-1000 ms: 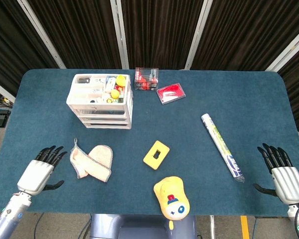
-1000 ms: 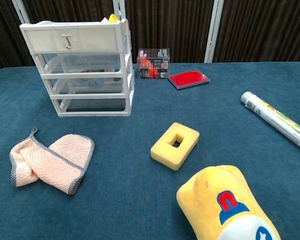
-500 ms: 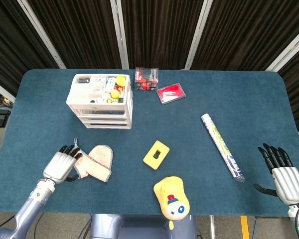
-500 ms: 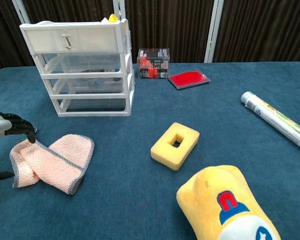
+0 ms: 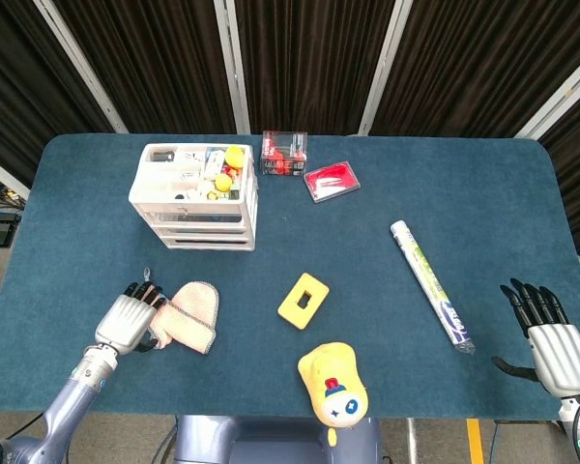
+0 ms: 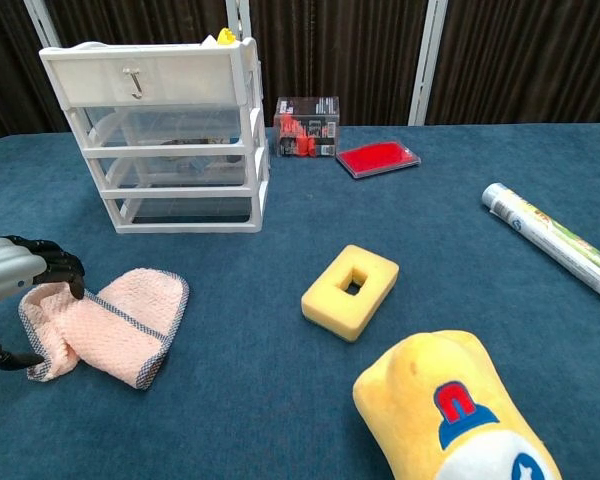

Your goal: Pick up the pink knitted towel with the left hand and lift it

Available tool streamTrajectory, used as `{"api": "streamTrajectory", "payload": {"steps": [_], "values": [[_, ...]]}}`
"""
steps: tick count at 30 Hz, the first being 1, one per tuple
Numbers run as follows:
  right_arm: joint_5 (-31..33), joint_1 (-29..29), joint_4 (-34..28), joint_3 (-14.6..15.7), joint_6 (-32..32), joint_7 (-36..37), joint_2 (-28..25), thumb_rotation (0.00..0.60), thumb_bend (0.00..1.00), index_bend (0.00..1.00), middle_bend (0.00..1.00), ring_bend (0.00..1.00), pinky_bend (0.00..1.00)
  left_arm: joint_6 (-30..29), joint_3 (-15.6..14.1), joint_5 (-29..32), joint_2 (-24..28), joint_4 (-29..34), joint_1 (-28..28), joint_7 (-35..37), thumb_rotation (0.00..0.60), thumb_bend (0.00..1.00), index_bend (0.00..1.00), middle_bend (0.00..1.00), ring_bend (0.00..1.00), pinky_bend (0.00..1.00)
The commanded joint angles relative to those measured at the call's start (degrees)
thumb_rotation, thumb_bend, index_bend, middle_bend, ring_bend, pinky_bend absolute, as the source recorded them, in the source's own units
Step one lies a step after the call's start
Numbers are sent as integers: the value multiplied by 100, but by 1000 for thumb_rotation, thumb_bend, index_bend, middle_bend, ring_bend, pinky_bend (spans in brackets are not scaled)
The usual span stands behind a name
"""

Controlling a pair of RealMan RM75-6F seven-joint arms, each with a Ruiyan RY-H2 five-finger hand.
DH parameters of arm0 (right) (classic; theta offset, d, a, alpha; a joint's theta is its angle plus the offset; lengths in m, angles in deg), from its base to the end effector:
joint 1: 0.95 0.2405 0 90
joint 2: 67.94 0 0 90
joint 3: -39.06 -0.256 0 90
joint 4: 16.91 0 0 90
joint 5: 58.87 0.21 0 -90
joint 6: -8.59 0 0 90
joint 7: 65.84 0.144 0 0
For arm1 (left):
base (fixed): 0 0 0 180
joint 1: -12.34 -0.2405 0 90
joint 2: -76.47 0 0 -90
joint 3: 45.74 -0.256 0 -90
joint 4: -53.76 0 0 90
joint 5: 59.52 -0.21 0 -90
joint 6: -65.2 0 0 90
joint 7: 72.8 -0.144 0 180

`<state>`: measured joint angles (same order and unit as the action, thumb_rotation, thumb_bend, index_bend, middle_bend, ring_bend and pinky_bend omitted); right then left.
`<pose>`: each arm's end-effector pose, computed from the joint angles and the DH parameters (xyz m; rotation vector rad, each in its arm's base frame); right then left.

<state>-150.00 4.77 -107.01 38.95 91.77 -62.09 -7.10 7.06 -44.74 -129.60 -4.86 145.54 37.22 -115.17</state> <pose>-0.3153 -0.1757 0.1656 1.5183 -0.8954 0.8803 -0.2475 0.2470 0.0022 -1.9766 -0.7020 -0.4502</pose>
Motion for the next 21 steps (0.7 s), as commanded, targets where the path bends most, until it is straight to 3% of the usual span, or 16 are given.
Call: {"api": "streamTrajectory", "payload": {"steps": [1,8,12,16,21], "values": [[19,-5,-9,-4,-4,13,-5,600,2,0,0,0,0,-28,3,42,-135,-122,46,1,489,227,300,166,108,184],[39,-6,-30,-7,-20,38,-20,600,2,0,0,0,0,-98,-38,15,-330,-311,108,-8,506,254,370,217,154,231],[43,-9,-30,-5,-24,47,-23,600,3,0,0,0,0,-160,-76,-52,-418,-429,134,-18,599,414,493,305,231,293],[47,-9,-44,-9,-25,51,-32,600,3,0,0,0,0,-311,-123,-305,-477,-582,164,-23,600,597,714,502,398,390],[49,-11,-44,-12,-24,56,-32,600,2,0,0,0,0,-700,-206,-1112,-477,-869,222,369,600,671,832,612,490,428]]}}
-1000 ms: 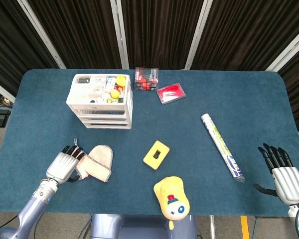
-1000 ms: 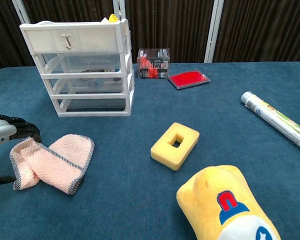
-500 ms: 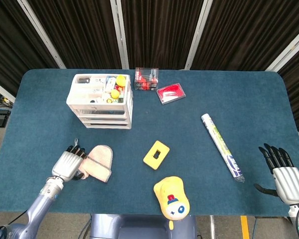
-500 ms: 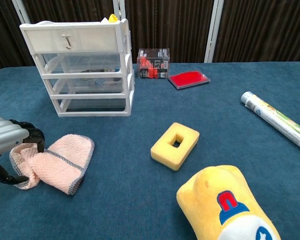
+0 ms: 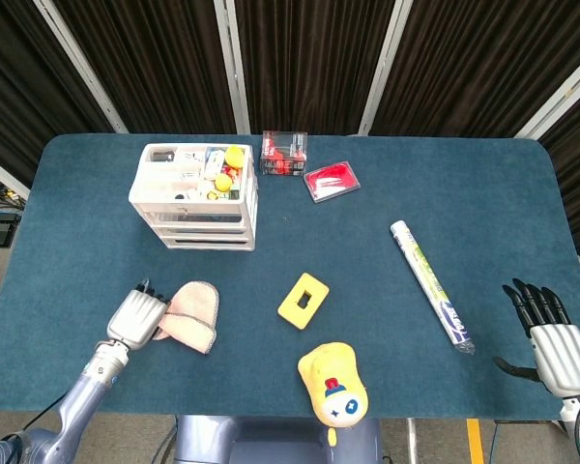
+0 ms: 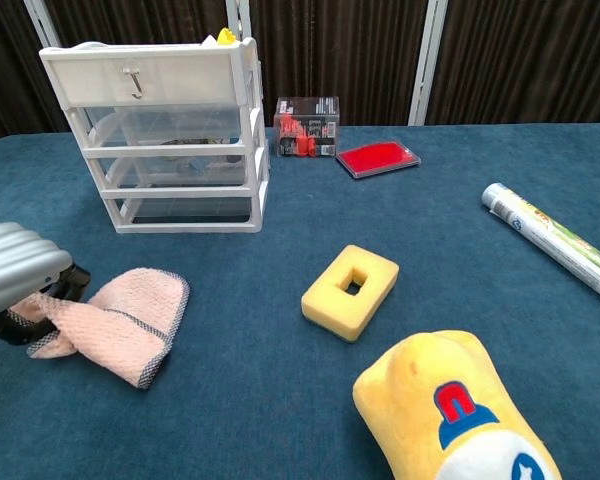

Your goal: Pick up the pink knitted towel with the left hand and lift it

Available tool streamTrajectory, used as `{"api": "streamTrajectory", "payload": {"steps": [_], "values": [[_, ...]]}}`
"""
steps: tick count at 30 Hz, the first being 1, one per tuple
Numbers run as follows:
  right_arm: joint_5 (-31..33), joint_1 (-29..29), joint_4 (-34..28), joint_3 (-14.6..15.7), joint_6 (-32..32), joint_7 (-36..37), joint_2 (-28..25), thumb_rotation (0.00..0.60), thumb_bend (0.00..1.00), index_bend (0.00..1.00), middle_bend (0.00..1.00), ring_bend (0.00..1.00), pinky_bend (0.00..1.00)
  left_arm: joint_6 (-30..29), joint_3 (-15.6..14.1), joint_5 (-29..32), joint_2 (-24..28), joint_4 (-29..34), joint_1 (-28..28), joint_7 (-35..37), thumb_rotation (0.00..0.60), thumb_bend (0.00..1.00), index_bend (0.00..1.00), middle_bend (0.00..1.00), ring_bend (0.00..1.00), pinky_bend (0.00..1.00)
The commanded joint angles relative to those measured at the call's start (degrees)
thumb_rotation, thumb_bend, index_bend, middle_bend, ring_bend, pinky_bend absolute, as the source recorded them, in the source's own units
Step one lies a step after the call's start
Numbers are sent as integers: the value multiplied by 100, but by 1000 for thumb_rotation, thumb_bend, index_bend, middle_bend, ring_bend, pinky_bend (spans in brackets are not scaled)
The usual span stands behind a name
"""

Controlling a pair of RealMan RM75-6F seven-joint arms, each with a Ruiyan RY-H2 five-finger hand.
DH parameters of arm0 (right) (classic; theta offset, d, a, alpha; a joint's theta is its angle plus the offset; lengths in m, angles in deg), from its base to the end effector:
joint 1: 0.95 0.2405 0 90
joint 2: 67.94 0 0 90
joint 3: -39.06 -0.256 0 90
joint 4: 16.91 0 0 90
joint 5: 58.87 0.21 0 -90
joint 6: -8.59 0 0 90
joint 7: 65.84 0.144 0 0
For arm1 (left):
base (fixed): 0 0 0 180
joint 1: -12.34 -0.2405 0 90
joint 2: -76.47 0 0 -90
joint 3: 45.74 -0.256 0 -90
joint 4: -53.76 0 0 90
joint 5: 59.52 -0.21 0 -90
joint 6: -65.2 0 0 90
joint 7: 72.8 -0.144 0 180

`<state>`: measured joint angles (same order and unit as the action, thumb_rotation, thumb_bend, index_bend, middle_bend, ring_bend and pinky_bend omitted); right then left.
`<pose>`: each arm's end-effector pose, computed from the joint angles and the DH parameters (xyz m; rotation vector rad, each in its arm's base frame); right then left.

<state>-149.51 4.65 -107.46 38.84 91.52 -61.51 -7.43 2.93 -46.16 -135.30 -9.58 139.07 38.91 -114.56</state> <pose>-0.3157 -0.1754 0.1669 1.5066 -0.9118 0.8823 -0.2390 0.2554 -0.0119 -1.9847 -0.5450 -0.5152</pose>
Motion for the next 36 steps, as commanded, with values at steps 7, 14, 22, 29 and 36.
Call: {"api": "streamTrajectory", "payload": {"steps": [7,14,22,29,36], "values": [[4,-6,-1,-6,9,-16,9,600,2,0,0,0,0,-567,-168,-2255,515,-705,756,1039,600,677,872,653,521,450],[19,-8,-7,-15,8,-26,15,600,2,0,0,0,0,-704,-249,-3571,1009,-1118,1585,1553,600,676,880,661,525,461],[30,-5,-4,-22,-2,-9,16,600,2,0,0,0,0,-754,-14,-3941,1245,-1074,2090,1635,600,676,883,663,526,465],[33,-8,-9,-22,-4,12,8,600,2,0,0,0,0,-626,109,-3967,1314,-1032,2323,1650,600,678,884,668,529,467],[38,-6,-8,-25,-11,19,9,600,2,0,0,0,0,-611,122,-3982,1333,-980,2403,1648,600,678,884,669,529,468]]}}
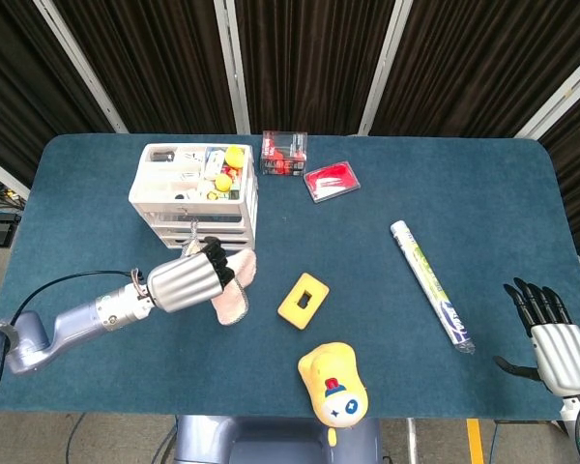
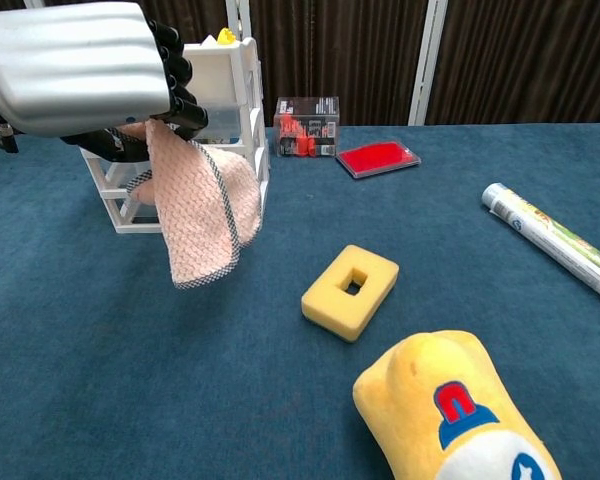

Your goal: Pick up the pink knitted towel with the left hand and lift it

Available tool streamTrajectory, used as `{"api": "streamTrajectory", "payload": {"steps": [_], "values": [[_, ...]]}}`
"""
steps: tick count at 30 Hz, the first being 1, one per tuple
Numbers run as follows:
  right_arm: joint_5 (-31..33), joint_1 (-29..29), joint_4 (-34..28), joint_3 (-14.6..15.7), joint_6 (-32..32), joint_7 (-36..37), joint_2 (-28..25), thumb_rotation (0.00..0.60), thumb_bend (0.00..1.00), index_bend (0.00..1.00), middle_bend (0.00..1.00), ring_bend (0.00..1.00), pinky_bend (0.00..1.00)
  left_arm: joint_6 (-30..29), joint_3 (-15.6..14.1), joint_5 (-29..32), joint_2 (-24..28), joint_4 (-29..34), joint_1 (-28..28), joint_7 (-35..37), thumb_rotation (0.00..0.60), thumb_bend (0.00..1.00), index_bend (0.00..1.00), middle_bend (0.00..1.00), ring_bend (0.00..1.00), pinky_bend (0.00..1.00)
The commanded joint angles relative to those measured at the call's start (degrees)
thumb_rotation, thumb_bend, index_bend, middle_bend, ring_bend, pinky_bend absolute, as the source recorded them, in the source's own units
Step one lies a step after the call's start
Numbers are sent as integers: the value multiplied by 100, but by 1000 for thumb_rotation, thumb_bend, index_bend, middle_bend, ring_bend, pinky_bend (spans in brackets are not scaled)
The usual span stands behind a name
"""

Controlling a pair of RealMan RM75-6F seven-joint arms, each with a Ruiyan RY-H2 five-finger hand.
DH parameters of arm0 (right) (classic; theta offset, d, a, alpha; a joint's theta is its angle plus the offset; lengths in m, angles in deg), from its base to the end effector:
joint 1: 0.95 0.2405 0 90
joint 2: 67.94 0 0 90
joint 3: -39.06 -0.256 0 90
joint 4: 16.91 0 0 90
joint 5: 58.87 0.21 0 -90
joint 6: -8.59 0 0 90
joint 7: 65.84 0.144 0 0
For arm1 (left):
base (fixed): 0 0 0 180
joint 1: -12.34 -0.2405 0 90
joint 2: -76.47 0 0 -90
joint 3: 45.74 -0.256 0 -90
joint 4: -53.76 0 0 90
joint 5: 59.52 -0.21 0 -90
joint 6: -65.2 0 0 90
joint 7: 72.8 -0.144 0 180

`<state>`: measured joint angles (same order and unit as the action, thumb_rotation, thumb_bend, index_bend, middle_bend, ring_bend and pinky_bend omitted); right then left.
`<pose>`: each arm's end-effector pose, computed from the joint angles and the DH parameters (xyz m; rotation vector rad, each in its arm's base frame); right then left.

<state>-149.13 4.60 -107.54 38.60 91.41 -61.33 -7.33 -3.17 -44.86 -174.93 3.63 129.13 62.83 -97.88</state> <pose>-0.3161 -0.1761 0.1670 1.4970 -0.9180 0.8852 -0.1159 0.3371 0.0640 -2.1810 0.5772 -0.9173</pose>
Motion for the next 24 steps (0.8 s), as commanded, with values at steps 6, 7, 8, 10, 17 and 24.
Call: {"api": "streamTrajectory", "payload": {"steps": [6,7,8,10,17,24], "values": [[-16,-7,2,4,14,4,-2,600,2,0,0,0,0,-35,-27,-33,125,71,6,-71,600,677,884,670,530,470],[-17,-6,2,4,15,3,-2,600,2,0,0,0,0,-37,-28,-19,140,69,0,-67,600,677,885,671,532,472],[-18,-7,2,4,16,1,-2,600,2,0,0,0,0,-38,-29,-2,154,67,-8,-63,600,676,885,671,532,473],[-18,-8,-2,4,17,0,-3,600,2,0,0,0,0,-41,-34,28,181,57,-26,-55,600,678,885,672,533,474],[-25,-6,2,3,18,-15,6,600,2,0,0,0,0,-78,-43,77,176,-71,-51,-12,600,677,886,672,534,474],[-31,-7,7,0,27,-8,5,600,2,0,0,0,0,-83,-92,80,91,-183,-64,12,600,678,886,673,533,475]]}}
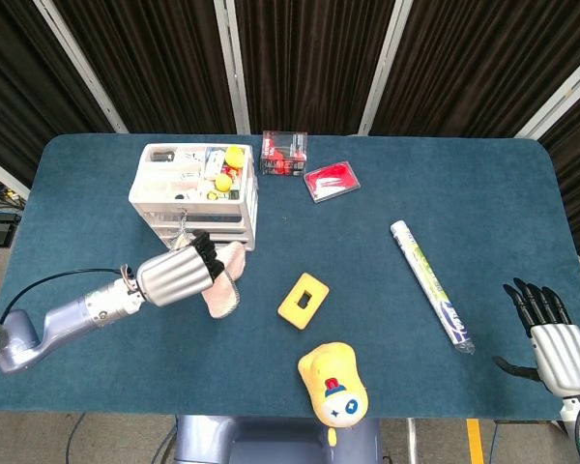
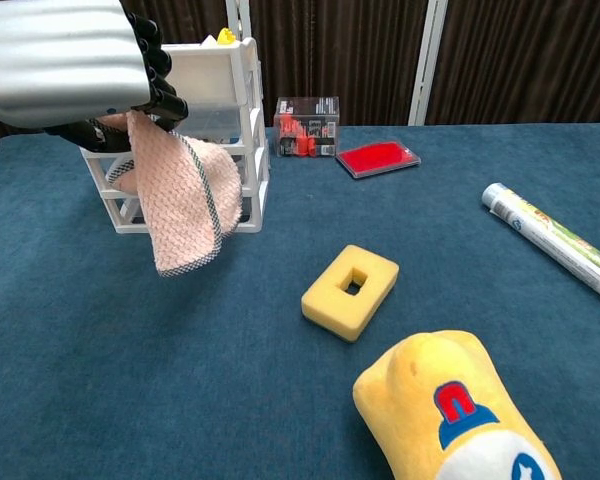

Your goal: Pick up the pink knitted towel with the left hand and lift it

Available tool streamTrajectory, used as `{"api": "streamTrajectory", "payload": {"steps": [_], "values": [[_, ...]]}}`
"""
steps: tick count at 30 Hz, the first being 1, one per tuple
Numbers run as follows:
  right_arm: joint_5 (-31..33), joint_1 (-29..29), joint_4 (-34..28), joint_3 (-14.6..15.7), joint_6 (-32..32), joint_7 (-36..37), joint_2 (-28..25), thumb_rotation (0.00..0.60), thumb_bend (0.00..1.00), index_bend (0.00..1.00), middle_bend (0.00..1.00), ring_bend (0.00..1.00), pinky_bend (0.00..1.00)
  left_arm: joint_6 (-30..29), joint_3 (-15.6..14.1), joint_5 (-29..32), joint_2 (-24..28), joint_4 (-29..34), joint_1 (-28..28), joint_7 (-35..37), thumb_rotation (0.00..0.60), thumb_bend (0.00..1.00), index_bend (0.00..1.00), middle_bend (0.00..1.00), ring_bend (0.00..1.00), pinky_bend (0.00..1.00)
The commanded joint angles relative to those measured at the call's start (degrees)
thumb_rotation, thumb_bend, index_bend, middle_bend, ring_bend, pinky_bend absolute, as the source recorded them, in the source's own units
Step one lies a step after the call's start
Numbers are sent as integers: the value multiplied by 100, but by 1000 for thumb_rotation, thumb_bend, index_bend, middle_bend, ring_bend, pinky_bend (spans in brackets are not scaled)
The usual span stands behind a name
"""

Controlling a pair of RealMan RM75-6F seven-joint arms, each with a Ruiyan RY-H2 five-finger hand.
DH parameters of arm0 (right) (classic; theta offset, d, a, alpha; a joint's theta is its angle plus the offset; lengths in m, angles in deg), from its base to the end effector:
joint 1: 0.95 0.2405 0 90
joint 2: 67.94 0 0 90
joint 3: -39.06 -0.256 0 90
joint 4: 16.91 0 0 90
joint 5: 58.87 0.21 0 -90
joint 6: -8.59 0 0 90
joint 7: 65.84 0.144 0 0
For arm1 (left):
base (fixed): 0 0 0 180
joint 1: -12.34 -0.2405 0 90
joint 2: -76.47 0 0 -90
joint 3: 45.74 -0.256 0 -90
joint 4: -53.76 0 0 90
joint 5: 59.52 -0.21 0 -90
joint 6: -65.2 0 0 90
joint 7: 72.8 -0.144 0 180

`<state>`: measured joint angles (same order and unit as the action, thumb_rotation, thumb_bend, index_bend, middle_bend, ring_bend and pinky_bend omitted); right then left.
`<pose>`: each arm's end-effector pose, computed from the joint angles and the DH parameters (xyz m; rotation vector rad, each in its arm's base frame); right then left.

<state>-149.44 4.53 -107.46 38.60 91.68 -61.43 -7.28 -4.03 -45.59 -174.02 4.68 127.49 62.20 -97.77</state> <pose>-0.3155 -0.1757 0.1670 1.4997 -0.9115 0.8884 -0.1281 0.3431 0.0740 -2.1629 0.5732 -0.8697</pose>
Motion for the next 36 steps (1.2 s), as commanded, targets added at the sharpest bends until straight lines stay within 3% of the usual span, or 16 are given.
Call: {"api": "streamTrajectory", "payload": {"steps": [1,30,32,34,35,36], "values": [[1,1,-2,-1,-1,3,-1,600,2,0,0,0,0,2,-29,-18,-20,-26,-1,2,600,678,887,673,533,475],[13,-8,-8,-8,7,29,-5,600,3,0,0,0,0,-20,-144,54,-303,-325,-22,80,600,663,881,664,528,474],[12,-11,-10,-7,9,28,-6,600,3,0,0,0,0,49,-162,95,-295,-307,-26,77,600,550,839,615,493,465],[19,-12,-16,-7,6,28,-8,600,3,0,0,0,0,157,-148,170,-271,-255,-31,-21,600,269,634,432,333,387],[25,-12,-18,-8,4,26,-9,600,3,0,0,0,0,235,-138,224,-255,-223,-38,-108,600,181,530,348,260,342],[29,-13,-19,-8,1,22,-10,600,2,0,0,0,0,293,-127,261,-241,-198,-41,-180,600,74,352,210,138,262]]}}
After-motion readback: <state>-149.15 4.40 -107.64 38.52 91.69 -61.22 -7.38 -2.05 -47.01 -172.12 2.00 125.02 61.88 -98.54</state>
